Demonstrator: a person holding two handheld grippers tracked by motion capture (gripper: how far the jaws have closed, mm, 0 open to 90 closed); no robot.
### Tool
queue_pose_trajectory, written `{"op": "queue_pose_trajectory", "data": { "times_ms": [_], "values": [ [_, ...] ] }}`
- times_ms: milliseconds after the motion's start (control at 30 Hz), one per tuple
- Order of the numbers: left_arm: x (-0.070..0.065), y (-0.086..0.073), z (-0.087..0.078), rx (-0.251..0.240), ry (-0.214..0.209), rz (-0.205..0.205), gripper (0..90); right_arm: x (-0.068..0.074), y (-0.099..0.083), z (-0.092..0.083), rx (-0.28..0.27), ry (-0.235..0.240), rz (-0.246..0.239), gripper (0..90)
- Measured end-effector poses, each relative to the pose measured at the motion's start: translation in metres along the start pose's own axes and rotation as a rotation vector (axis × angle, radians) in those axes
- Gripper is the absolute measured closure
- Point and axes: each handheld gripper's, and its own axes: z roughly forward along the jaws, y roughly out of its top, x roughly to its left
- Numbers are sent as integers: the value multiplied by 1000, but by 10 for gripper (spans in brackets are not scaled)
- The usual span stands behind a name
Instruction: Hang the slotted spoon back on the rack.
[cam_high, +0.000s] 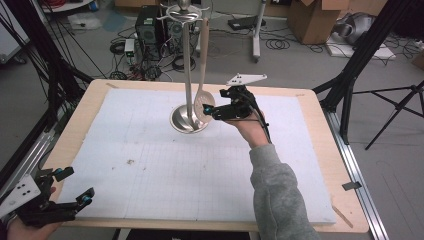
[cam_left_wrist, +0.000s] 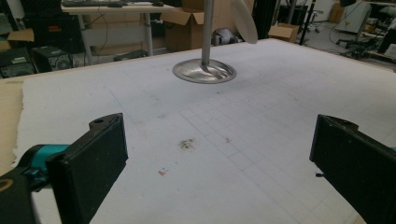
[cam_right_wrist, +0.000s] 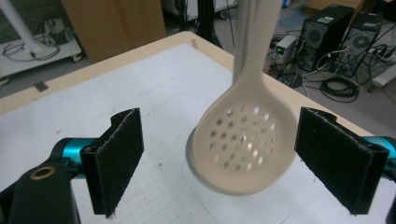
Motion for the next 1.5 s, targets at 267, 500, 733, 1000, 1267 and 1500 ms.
{"op": "queue_pose_trajectory", "data": {
  "times_ms": [267, 500, 733, 1000, 1267, 1500],
  "values": [
    [-3, 3, 6, -28, -15, -11, 45, 9, -6, -6, 2, 27, -18, 147],
    [2, 4, 2, -39, 16, -4, 45, 16, -13, -15, -10, 43, -24, 147],
    [8, 5, 1, -45, 20, -9, 45, 26, -23, -21, -13, 58, -31, 146],
    [13, 8, 4, -70, 32, -5, 45, 30, -33, -33, -35, 55, -31, 146],
    [16, 12, 9, -101, 47, -13, 45, 35, -46, -47, -74, 52, -27, 146],
    [17, 13, 16, -117, 51, -11, 45, 37, -65, -56, -118, 53, 2, 144]
  ]
}}
